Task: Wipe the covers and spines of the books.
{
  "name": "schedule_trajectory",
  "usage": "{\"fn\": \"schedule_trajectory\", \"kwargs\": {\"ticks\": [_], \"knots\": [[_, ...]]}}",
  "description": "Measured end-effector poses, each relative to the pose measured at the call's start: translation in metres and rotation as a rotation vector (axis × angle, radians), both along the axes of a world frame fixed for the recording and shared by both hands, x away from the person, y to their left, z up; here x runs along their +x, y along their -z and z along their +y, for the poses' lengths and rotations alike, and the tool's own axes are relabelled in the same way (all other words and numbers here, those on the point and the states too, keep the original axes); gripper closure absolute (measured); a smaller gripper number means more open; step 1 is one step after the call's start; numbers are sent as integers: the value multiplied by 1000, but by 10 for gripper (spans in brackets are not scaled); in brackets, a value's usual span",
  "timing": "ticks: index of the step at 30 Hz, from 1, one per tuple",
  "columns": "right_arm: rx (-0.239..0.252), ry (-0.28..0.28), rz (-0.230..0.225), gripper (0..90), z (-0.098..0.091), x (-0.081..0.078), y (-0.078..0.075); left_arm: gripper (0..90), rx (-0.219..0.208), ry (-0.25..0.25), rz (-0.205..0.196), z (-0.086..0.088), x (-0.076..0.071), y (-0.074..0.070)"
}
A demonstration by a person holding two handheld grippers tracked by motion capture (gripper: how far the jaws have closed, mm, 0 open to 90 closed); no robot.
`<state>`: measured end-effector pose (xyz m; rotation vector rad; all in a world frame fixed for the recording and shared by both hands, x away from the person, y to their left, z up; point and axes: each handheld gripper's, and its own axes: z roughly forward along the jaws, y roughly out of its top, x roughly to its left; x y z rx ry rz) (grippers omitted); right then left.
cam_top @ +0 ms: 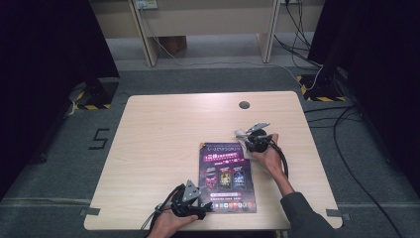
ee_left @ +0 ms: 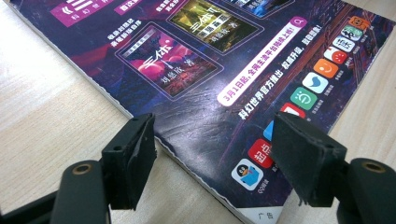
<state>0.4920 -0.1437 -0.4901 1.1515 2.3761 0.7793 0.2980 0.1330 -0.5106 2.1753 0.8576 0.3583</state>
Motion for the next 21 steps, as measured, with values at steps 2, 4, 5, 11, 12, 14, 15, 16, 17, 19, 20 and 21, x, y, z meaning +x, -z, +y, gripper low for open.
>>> {"fn": "schedule_trajectory", "kwargs": {"ticks": [2,4,5,11,12,14,15,16,17,19,20,21], "knots": [[-14,-3,-5,792,2,-1,0,301,0,1,0,0,0,0],[-8,-19,3,791,4,-2,-1,301,0,-1,0,0,0,0],[-4,-29,9,790,7,-4,-1,301,-1,-1,-1,0,0,0],[-16,-96,15,789,23,-11,-1,301,-1,-1,-1,0,0,0],[-14,-88,16,789,23,-10,-1,301,-1,-1,-1,0,0,0],[-7,-73,7,788,19,-8,0,301,2,0,-2,0,0,0],[-11,-59,-1,789,16,-6,0,302,2,0,-1,0,0,0],[-14,-41,-3,788,13,-5,0,301,-1,0,-1,0,0,0],[-17,-28,-8,788,10,-4,0,301,-2,-1,-1,0,0,0],[-2,-8,-4,788,5,-3,0,301,-2,-1,-2,0,0,0],[4,-4,-2,789,4,-3,1,301,2,1,0,0,0,0],[0,-7,-4,790,5,-4,1,301,4,2,1,0,0,0]]}}
